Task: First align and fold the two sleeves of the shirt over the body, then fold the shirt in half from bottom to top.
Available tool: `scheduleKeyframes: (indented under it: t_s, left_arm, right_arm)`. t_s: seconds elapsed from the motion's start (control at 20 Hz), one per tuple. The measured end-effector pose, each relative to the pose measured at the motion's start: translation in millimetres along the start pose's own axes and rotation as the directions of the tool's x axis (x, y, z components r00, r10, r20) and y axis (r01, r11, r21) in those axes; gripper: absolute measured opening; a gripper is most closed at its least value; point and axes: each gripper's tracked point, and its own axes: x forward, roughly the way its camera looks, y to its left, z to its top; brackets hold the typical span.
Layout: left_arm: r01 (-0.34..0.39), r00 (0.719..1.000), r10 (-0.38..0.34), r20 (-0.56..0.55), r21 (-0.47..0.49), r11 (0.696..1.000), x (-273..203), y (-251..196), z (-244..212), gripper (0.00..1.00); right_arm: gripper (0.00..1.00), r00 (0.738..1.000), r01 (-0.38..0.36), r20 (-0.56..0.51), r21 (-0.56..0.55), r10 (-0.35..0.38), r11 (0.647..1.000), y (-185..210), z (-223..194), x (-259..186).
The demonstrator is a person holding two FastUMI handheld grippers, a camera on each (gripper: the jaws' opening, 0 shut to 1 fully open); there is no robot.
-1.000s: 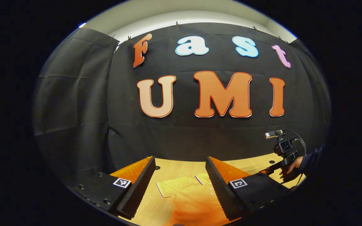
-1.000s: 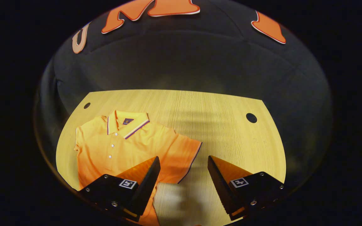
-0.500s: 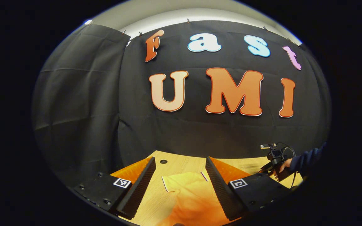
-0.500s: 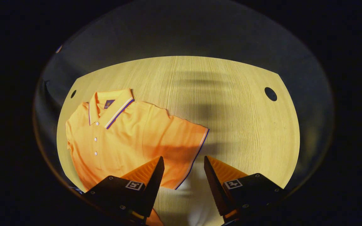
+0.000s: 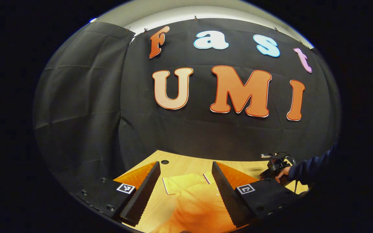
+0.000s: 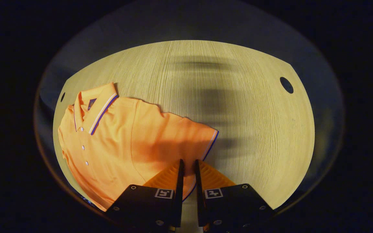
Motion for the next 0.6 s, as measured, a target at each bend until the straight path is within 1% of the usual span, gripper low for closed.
scheduleKeyframes:
  t_s: [0.05, 0.1, 0.15, 0.2, 0.25, 0.3, 0.45, 0.55, 0.6]
  left_arm:
    - [0.005, 1.0, -0.005, 0.005, -0.001, 1.0, -1.1, -1.0, 0.8, 0.98]
    - [0.01, 1.0, -0.01, 0.011, -0.002, 1.0, 0.0, -2.5, 1.4, 0.98]
    - [0.016, 1.0, -0.015, 0.011, -0.004, 1.0, -0.6, -2.8, 0.8, 0.98]
    - [0.018, 1.0, -0.018, 0.01, -0.004, 1.0, -0.5, -3.3, 1.2, 0.98]
    - [0.02, 1.0, -0.02, 0.01, -0.004, 1.0, -1.7, -2.9, 1.3, 0.98]
    - [0.018, 1.0, -0.018, 0.014, -0.004, 1.0, -1.1, 0.5, 1.9, 0.98]
    - [0.007, 1.0, -0.007, 0.01, -0.015, 1.0, -2.7, 8.4, 0.2, 0.98]
    - [0.01, 1.0, -0.01, -0.007, -0.014, 1.0, -2.6, 8.6, -6.0, 0.98]
    - [0.012, 1.0, -0.012, -0.013, -0.012, 1.0, -2.3, 7.9, -7.9, 0.98]
  right_arm:
    - [0.21, 1.0, -0.02, -0.006, 0.012, 0.02, 1.0, 0.8, -1.8, 0.0]
    - [0.09, 0.999, -0.047, -0.013, 0.009, 0.047, 0.999, 0.2, -2.5, -2.0]
    - [0.05, 0.997, -0.07, -0.023, 0.055, 0.071, 0.996, 2.7, -3.1, -2.4]
    - [0.05, 0.994, -0.106, -0.008, 0.062, 0.107, 0.992, 9.1, 0.7, -7.7]
    - [0.05, 0.994, -0.104, 0.026, 0.068, 0.103, 0.992, 10.3, 9.5, -12.0]
    - [0.05, 0.992, -0.12, 0.031, 0.066, 0.118, 0.991, 17.5, 13.3, -22.6]
    - [0.05, 0.99, -0.12, 0.068, -0.001, 0.12, 0.993, 31.1, 24.9, -39.7]
    - [0.05, 0.983, -0.166, 0.073, -0.033, 0.168, 0.986, 50.3, 27.0, -53.8]
    - [0.05, 0.981, -0.177, 0.075, -0.046, 0.18, 0.983, 56.4, 27.8, -58.4]
